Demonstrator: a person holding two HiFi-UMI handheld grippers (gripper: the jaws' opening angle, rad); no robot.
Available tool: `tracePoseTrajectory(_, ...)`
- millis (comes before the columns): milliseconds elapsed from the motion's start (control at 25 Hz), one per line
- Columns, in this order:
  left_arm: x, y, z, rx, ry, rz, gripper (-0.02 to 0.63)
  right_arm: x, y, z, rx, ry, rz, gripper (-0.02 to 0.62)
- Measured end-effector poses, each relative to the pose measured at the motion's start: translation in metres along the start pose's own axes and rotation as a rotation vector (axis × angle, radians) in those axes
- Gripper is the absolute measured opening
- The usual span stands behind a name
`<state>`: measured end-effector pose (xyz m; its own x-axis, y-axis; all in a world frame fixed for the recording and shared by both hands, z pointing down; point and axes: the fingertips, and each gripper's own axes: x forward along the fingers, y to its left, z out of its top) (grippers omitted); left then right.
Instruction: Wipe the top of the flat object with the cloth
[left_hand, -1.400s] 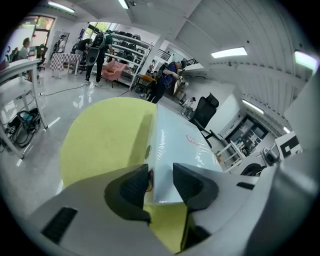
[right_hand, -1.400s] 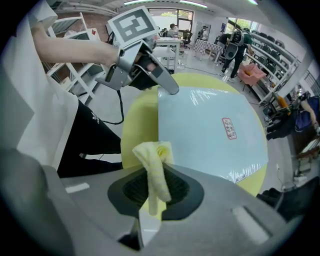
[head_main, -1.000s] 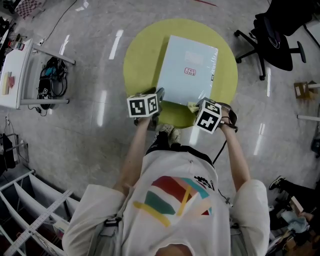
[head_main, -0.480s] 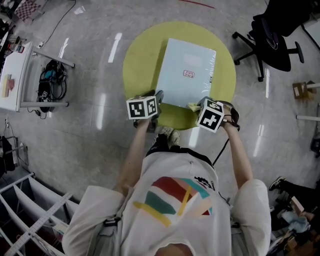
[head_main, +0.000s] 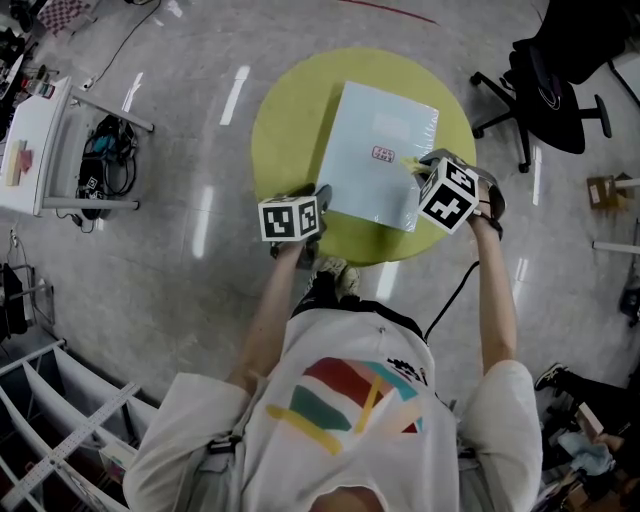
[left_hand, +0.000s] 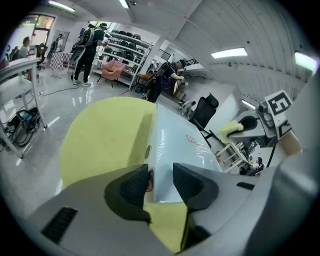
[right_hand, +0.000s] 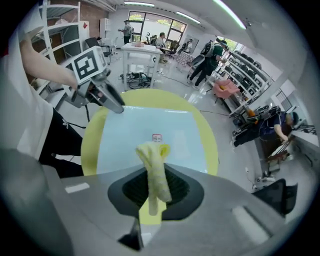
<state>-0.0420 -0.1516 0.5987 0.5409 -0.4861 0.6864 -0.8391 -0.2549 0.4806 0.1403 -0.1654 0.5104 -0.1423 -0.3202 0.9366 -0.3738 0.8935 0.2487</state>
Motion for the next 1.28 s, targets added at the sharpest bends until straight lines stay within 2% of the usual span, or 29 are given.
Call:
tracePoseTrajectory(240,-0.001,-0.002,0.000,-0.001,0.006,-0.004,0.160,0.000,-0.067,0.024,-0.004,-0.024,-0.128,0.028)
tracePoseTrajectory(400,-0.002,-0.001,0.001,0.002,0.006,0.001,0.160,0.010,-0.109,0.039,0.000,-0.029,-0.243,0.028)
tracePoseTrajectory(520,-0.005,-0.002,0.004,0.010,-0.001,0.009,0.160,0.029,-0.132,0.051,0.016,-0.044,-0.285,0.028)
tracePoseTrajectory(720,-0.007,-0.008,0.000,0.019,0.022,-0.012,0.160,0.079,-0.161,0.055,-0.009,0.005,-0.276,0.028)
tracePoseTrajectory(880,-0.007,-0.013,-0.007,0.007,0.019,-0.018,0.160,0.114,-0.163,0.051,-0.039,0.058,-0.209,0.028)
tracePoseTrajectory(1280,-0.006,-0.010,-0.007,-0.012,0.035,-0.037,0.160,0.133,-0.155,0.065,-0.052,0.071,-0.135,0.028)
